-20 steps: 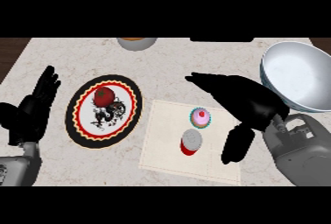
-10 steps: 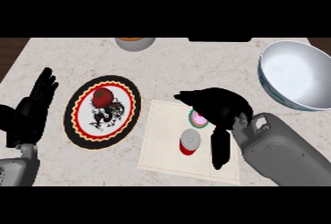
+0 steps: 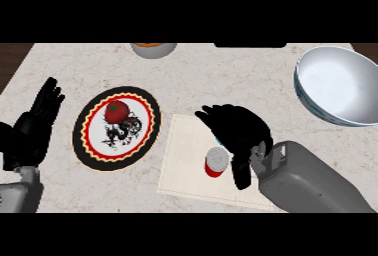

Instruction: Pick the can from the placemat and place it in the bowl

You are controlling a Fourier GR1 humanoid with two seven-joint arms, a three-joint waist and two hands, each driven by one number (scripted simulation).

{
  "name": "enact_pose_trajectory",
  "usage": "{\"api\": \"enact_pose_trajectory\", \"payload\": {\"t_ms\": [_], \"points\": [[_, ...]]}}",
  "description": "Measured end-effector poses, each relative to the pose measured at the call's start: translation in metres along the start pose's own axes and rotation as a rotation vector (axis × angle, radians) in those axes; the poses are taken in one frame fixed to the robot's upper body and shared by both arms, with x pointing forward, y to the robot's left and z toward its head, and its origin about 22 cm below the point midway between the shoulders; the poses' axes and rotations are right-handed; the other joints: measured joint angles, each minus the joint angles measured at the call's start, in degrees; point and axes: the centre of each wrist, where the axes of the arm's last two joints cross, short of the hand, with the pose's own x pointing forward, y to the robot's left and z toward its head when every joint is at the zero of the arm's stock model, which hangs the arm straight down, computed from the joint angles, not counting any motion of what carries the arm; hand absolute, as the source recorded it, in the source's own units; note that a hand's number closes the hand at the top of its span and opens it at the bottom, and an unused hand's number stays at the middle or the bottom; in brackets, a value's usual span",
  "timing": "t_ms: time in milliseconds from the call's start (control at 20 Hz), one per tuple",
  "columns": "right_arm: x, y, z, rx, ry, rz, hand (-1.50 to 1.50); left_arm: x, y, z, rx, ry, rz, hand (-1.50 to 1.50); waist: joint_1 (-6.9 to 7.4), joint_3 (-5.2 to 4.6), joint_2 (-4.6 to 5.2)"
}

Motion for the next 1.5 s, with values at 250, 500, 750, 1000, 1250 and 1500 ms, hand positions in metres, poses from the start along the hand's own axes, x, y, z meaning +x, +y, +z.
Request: {"api": "enact_pose_trajectory", "payload": {"t_ms": [250, 500, 750, 1000, 1250, 1500], "points": [[0.002, 0.014, -0.008, 0.017, 0.005, -0.013, -1.50, -0.007, 0.000, 0.002, 0.000, 0.001, -0.003, 0.00, -0.11, 0.00, 0.00], [0.009, 0.036, -0.008, 0.049, 0.010, -0.009, -1.50, -0.004, -0.003, 0.005, 0.004, -0.004, -0.008, 0.00, -0.20, 0.00, -0.01], [0.000, 0.047, -0.015, 0.066, 0.026, -0.014, -1.50, -0.001, -0.006, -0.004, 0.005, -0.007, -0.004, 0.00, -0.26, 0.00, 0.01], [-0.005, 0.053, -0.024, 0.047, 0.040, -0.021, -1.50, 0.001, 0.002, -0.001, 0.004, -0.001, -0.002, 0.00, -0.17, 0.00, 0.00], [0.000, 0.063, -0.040, 0.066, 0.049, -0.025, 1.50, -0.001, 0.003, -0.001, 0.003, -0.005, -0.003, 0.00, -0.07, -0.02, -0.05], [0.002, 0.068, -0.054, 0.076, -0.001, -0.030, 1.50, -0.002, -0.001, 0.002, -0.004, -0.005, -0.001, 0.00, -0.01, -0.15, -0.46]]}}
